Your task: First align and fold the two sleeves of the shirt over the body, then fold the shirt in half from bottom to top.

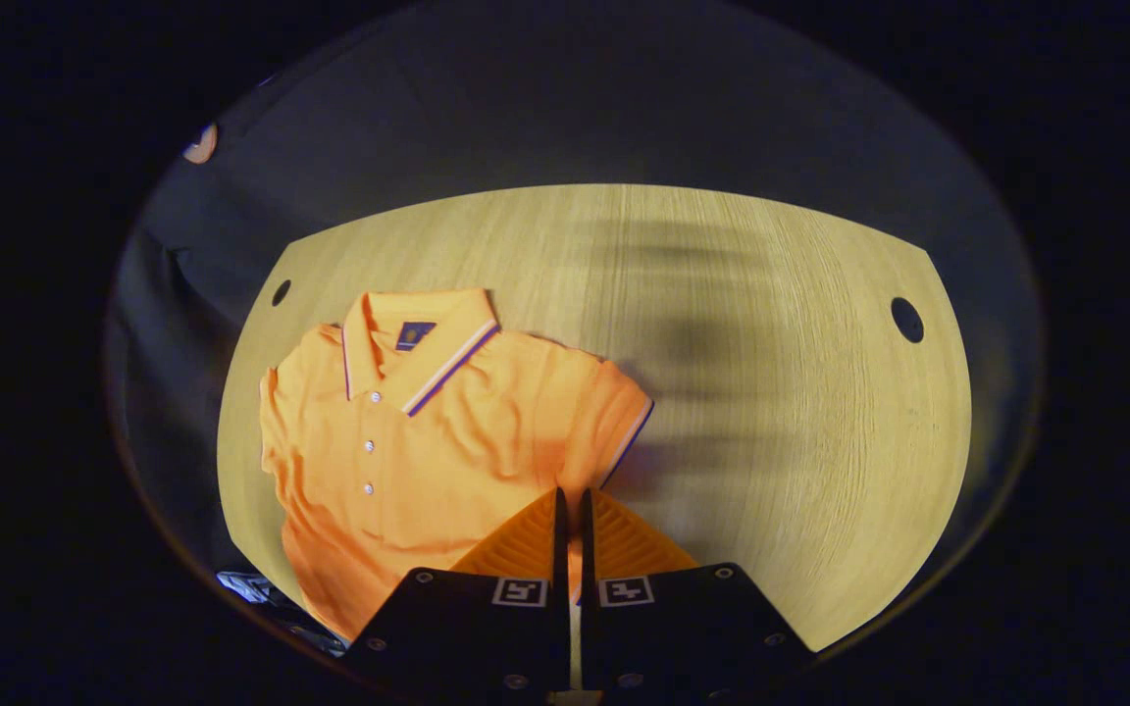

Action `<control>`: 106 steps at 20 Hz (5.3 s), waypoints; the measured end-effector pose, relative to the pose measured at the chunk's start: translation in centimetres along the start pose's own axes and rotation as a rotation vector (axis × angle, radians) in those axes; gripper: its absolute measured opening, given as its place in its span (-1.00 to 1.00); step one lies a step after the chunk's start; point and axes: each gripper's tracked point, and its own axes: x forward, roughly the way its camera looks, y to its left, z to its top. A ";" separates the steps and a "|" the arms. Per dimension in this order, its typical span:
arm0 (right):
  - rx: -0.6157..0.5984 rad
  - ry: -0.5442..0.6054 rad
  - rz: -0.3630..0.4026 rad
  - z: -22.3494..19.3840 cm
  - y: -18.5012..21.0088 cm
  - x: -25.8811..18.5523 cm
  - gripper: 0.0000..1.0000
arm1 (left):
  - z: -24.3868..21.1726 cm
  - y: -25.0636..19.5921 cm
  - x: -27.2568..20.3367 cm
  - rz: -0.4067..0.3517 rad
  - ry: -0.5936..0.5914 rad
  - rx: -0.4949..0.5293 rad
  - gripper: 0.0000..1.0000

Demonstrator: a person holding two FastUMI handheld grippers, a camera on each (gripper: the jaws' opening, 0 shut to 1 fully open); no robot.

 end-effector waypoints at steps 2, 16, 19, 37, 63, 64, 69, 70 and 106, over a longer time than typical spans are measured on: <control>-0.012 -0.007 0.042 0.9 2.3 -0.7 -0.91 | -0.5 0.2 0.0 0.005 0.010 -0.011 1.00; -0.023 0.013 0.151 1.0 9.7 0.3 -0.60 | -4.5 3.0 2.5 0.032 0.123 -0.058 1.00; 0.002 -0.004 0.155 0.6 10.2 0.0 -0.34 | -5.3 4.5 4.8 0.044 0.162 -0.057 1.00; 0.209 -0.222 -0.039 -3.7 7.1 -5.5 0.81 | -23.6 3.4 23.0 -0.148 0.937 -0.148 0.99; 0.339 -0.385 -0.183 -14.5 5.7 -13.2 0.85 | -28.0 -1.5 29.9 -0.224 1.073 0.088 -0.81; 0.342 -0.386 -0.186 -14.7 5.3 -13.3 0.85 | -27.0 -2.0 30.2 -0.243 1.045 0.109 -0.81; 0.384 -0.397 -0.184 -15.7 4.0 -13.7 0.85 | -23.2 -6.7 29.7 -0.350 0.942 0.187 -0.82; 0.392 -0.397 -0.186 -15.9 3.8 -13.8 0.85 | -22.9 -8.0 29.4 -0.371 0.937 0.191 -0.82; 0.147 -0.323 -0.086 -23.4 7.1 -13.5 0.87 | -21.8 -4.8 10.6 -0.457 0.857 0.093 0.96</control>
